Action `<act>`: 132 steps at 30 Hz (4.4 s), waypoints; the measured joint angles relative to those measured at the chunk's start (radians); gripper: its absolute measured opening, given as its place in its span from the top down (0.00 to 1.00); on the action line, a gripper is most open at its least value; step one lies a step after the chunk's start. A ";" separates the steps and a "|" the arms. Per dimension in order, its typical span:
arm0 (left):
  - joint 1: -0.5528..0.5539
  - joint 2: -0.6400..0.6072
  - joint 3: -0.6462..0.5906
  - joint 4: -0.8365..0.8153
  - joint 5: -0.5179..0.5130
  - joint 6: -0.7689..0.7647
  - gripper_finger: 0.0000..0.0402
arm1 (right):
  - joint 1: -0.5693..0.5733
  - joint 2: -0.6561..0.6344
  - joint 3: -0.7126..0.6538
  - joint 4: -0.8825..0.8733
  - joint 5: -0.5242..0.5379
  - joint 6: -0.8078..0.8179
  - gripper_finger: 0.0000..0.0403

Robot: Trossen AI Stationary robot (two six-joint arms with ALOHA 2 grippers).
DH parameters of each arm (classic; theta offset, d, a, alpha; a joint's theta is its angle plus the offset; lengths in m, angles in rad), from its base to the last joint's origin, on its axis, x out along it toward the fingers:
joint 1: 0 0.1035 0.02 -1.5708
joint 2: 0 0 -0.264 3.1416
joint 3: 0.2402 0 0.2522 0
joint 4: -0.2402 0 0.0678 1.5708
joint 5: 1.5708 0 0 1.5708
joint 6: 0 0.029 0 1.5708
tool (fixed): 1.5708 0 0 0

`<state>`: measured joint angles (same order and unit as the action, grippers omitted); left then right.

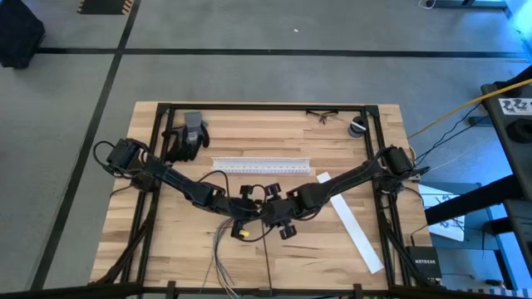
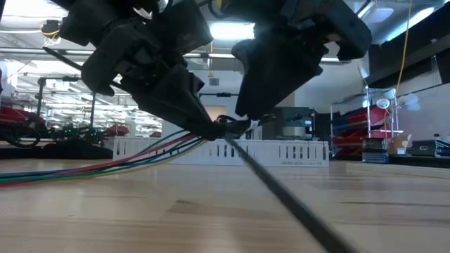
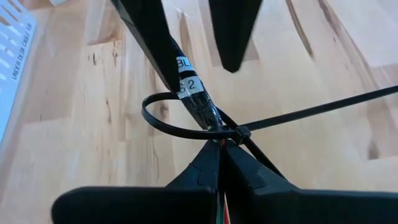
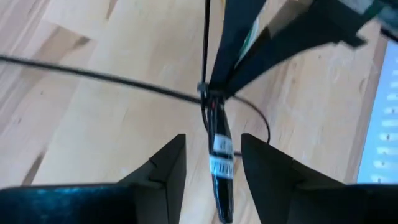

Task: Ziptie cables
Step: Wrap the cables together using a black ziptie

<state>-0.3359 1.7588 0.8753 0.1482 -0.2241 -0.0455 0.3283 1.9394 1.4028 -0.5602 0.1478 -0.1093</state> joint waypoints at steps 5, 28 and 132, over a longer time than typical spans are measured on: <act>0.000 0.000 0.000 -0.003 0.003 0.000 1.00 | 0.000 -0.002 -0.002 -0.039 0.016 0.014 0.64; -0.004 0.001 -0.001 0.021 0.000 0.003 1.00 | -0.001 0.097 -0.056 0.230 0.016 0.007 0.64; -0.089 0.018 0.118 -0.152 -0.112 -0.103 0.66 | 0.077 0.092 -0.188 0.324 0.145 0.157 0.97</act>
<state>-0.4250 1.7767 0.9936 -0.0039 -0.3357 -0.1487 0.4053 2.0319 1.2152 -0.2361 0.2928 0.0475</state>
